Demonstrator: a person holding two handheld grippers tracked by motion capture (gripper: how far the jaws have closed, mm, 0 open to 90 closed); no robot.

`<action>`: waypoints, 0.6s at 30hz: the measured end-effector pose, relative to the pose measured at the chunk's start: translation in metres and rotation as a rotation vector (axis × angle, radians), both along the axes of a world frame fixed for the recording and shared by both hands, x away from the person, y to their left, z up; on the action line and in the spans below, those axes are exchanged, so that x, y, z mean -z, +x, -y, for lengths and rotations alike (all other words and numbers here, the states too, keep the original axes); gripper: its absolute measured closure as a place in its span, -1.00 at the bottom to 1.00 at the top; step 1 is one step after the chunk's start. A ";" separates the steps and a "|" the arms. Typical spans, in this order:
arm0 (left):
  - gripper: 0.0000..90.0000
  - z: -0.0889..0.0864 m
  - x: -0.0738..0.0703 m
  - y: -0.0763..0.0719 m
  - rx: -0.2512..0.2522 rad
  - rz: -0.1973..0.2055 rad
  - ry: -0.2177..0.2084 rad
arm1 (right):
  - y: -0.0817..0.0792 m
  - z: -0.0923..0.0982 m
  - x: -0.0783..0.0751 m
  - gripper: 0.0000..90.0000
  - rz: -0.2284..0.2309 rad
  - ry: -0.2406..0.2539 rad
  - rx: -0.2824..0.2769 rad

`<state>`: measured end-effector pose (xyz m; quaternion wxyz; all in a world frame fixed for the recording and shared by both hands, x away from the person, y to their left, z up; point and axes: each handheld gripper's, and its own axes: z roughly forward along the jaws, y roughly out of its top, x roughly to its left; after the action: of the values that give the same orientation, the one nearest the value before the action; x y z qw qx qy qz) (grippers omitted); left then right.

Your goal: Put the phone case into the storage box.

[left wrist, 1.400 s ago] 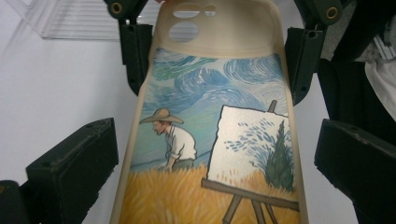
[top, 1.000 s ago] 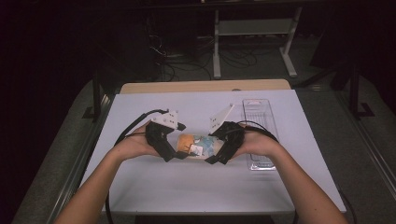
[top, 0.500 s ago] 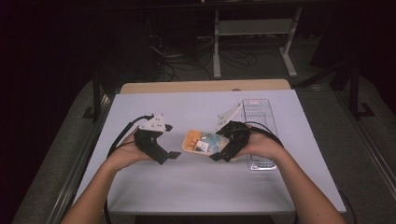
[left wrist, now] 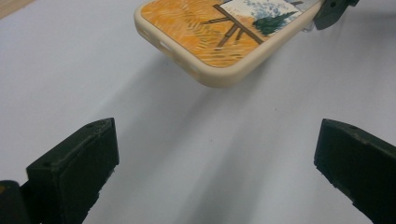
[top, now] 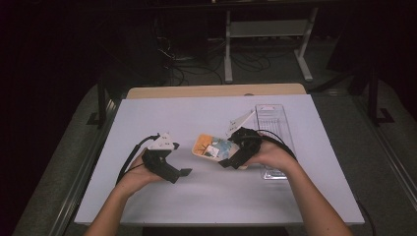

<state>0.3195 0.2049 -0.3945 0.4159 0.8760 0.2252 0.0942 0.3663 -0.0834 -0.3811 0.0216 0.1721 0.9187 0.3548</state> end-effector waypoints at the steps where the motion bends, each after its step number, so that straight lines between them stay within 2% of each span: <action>1: -1.00 0.000 0.001 -0.003 -0.019 -0.001 0.002 | 0.000 -0.003 0.001 -0.77 0.000 0.004 0.005; 6: -1.00 -0.001 0.004 -0.008 -0.049 0.012 -0.014 | -0.001 -0.005 0.004 -0.77 0.001 0.013 0.024; 11: -1.00 -0.002 0.012 -0.011 -0.063 -0.015 -0.025 | -0.002 -0.008 0.008 -0.77 -0.013 0.017 0.032; 12: -1.00 -0.002 0.014 -0.011 -0.070 0.000 -0.008 | -0.003 -0.009 0.009 -0.77 -0.016 0.018 0.029; 14: -1.00 -0.002 0.014 -0.011 -0.068 -0.002 -0.008 | -0.004 -0.010 0.010 -0.77 -0.011 0.013 0.027; 17: -1.00 -0.002 0.015 -0.013 -0.068 0.019 0.003 | -0.006 -0.010 0.011 -0.77 -0.018 0.006 0.035; 18: -1.00 -0.002 0.016 -0.014 -0.069 0.023 0.000 | -0.006 -0.010 0.011 -0.77 -0.006 0.008 0.032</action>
<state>0.3056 0.2067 -0.4103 0.4148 0.8666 0.2506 0.1189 0.3605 -0.0732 -0.3922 0.0239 0.1879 0.9145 0.3574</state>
